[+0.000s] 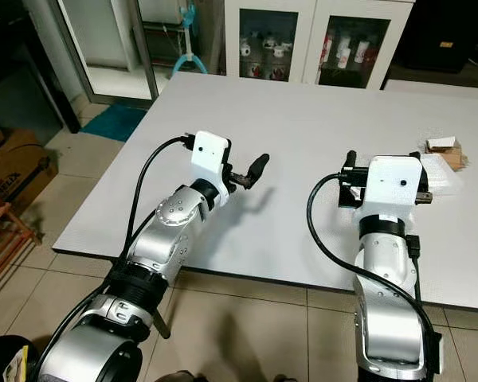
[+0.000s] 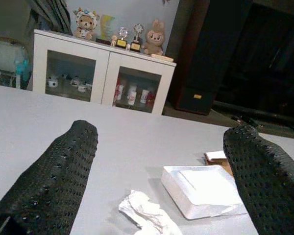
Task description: Picking trash to rubbish bin
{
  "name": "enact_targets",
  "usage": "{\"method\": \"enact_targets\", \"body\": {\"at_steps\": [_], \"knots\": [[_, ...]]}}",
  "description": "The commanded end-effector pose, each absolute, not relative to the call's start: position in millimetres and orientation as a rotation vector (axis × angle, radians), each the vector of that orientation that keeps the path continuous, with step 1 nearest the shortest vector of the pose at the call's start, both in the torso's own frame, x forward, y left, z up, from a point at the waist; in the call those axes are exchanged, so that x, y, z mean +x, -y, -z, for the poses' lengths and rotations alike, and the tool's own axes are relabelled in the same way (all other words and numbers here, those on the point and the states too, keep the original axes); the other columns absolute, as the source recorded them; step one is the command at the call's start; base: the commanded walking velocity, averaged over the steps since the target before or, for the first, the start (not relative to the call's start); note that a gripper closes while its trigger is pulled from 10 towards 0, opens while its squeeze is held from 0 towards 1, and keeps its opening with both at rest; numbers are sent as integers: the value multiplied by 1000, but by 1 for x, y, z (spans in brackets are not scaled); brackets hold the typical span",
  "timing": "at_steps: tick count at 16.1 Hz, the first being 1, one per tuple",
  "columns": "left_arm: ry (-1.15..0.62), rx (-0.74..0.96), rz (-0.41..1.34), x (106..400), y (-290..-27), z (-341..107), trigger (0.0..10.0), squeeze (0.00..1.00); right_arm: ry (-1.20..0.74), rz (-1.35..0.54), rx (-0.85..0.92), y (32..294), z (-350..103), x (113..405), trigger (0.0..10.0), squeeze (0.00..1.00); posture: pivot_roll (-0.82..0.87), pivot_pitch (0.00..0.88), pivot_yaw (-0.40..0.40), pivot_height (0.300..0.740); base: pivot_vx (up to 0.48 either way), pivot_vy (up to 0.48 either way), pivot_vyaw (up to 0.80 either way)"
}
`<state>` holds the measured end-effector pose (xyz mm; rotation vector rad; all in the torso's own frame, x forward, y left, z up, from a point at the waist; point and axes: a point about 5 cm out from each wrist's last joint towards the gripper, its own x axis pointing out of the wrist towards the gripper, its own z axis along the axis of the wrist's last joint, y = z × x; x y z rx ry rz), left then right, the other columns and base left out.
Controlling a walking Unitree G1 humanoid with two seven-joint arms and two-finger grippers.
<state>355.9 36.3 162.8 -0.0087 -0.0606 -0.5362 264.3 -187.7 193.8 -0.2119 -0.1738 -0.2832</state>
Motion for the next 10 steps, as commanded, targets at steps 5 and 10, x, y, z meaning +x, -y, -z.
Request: {"method": "enact_targets", "body": {"at_steps": [5, 10], "knots": [[72, -15, 555, 355, -34, -168, 10000, 0, 157, 309, -199, 193, -192, 267, 10000, 0, 98, 71, 15, 740, 0, 0, -800], [57, -25, 558, 353, -35, -165, 10000, 0, 127, 319, -211, 198, -188, 268, 10000, 0, 100, 83, 14, 740, 0, 0, -800]]}}
